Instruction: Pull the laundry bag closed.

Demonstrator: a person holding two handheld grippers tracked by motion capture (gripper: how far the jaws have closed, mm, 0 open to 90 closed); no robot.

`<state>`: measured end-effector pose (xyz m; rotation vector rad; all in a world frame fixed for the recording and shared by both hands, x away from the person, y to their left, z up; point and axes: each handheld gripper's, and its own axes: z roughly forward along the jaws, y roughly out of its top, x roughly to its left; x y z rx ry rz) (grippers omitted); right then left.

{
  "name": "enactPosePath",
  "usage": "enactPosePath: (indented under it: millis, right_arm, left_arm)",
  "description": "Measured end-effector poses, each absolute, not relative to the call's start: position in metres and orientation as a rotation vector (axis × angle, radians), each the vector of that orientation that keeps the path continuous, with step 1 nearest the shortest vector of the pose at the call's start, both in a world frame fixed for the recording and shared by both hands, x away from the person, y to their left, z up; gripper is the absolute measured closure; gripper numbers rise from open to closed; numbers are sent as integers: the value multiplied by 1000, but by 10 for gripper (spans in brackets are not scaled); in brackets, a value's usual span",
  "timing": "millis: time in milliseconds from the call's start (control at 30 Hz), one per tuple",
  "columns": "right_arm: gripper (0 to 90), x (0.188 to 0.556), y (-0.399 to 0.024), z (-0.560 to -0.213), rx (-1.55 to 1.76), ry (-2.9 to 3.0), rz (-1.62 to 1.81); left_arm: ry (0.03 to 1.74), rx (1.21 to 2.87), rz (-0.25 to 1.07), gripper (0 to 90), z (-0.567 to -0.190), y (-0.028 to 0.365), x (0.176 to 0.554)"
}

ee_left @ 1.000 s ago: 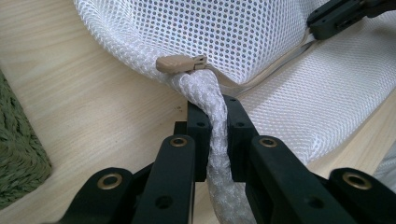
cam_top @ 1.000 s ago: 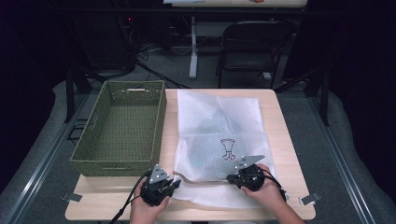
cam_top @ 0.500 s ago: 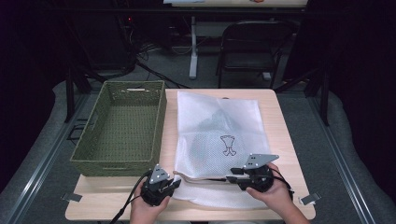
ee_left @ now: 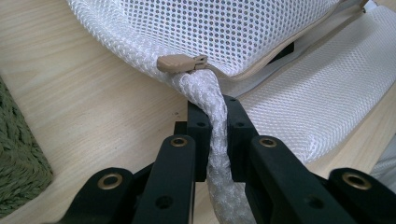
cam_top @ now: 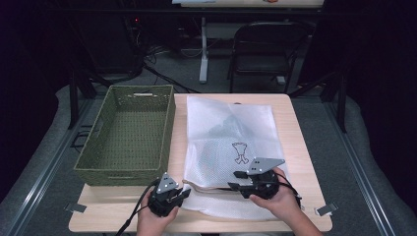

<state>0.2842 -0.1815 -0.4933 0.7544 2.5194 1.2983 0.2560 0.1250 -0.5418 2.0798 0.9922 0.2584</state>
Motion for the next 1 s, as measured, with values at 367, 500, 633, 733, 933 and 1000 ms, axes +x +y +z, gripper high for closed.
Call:
enactPosePath:
  millis: [367, 500, 633, 733, 933, 1000]
  right_arm:
    - [668, 296, -150, -495, 722, 2574, 1300]
    - [720, 301, -136, -497, 709, 2583, 1305]
    - [731, 303, -122, -500, 699, 2609, 1314]
    - [743, 307, -113, -502, 703, 2618, 1320]
    - [762, 314, -95, -505, 685, 2628, 1336]
    - [762, 316, -90, -505, 678, 2631, 1345]
  left_arm:
    - [973, 2084, 277, 845, -542, 125, 257]
    - [967, 2089, 278, 847, -541, 124, 257]
    - [962, 2093, 280, 846, -542, 124, 257]
    - [967, 2092, 275, 846, -542, 124, 257]
    - [955, 2101, 280, 846, -542, 124, 258]
    - [955, 2103, 277, 847, -542, 123, 258]
